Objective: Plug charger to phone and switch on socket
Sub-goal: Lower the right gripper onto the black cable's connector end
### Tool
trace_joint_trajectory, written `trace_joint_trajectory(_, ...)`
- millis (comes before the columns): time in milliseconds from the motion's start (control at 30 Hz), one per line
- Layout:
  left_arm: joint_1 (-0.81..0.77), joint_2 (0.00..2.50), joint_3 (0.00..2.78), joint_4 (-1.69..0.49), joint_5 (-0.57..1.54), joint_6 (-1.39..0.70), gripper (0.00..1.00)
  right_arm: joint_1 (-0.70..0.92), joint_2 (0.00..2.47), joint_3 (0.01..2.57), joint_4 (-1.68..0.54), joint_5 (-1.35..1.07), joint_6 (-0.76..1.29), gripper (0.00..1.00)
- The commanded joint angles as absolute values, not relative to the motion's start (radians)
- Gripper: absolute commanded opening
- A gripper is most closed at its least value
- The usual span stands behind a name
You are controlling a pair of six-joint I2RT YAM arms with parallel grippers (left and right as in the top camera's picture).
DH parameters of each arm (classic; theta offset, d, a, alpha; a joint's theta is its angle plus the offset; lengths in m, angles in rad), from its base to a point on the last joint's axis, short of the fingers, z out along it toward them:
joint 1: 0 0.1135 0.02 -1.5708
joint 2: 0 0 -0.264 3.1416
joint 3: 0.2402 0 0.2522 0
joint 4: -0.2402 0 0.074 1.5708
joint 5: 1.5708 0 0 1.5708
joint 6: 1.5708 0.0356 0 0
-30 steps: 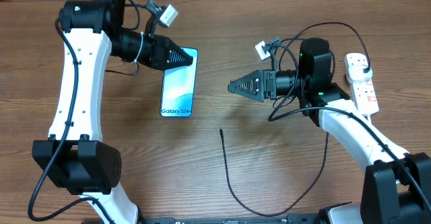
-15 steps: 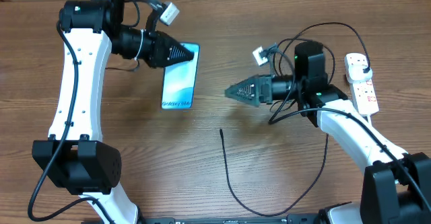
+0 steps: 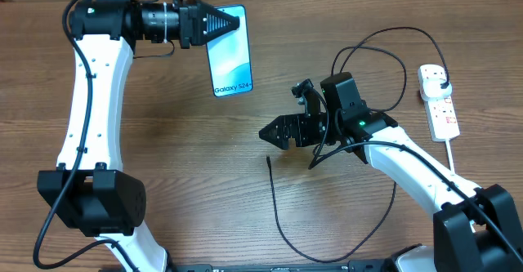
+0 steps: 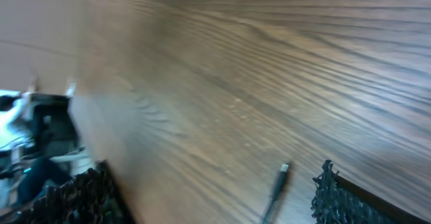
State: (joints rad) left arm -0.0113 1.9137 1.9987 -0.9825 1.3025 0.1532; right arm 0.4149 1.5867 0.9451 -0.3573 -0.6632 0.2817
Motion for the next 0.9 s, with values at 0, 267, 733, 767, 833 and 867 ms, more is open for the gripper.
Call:
trace_joint_trajectory(0, 0.02, 1.964, 2.011, -0.97, 1.418, 0.069, 0.04, 0.42, 1.575, 0.955, -0.398, -0.561, 0.213, 0.99)
trace_joint_trajectory(267, 0.018, 2.234, 2.011, -0.882, 1.583, -0.049, 0.04, 0.452, 1.575, 0.957, -0.495, -0.504, 0.143, 0.99)
trace_joint_trajectory(733, 0.001, 2.283, 2.011, -0.865, 1.543, -0.042, 0.04, 0.648, 1.575, 0.978, -0.609, -0.104, 0.24, 0.91)
trace_joint_trajectory(767, 0.0, 2.283, 2.011, -0.867, 1.533, -0.042, 0.04, 0.649, 1.575, 0.978, -0.614, -0.093, 0.24, 0.89)
trace_joint_trajectory(833, -0.001, 2.283, 2.011, -0.868, 1.534, -0.05, 0.04, 0.649, 1.575, 0.978, -0.628, -0.078, 0.239, 0.88)
trace_joint_trajectory(867, -0.001, 2.283, 2.011, -0.867, 1.534, -0.05, 0.04, 0.649, 1.575, 0.978, -0.636, -0.067, 0.239, 0.88)
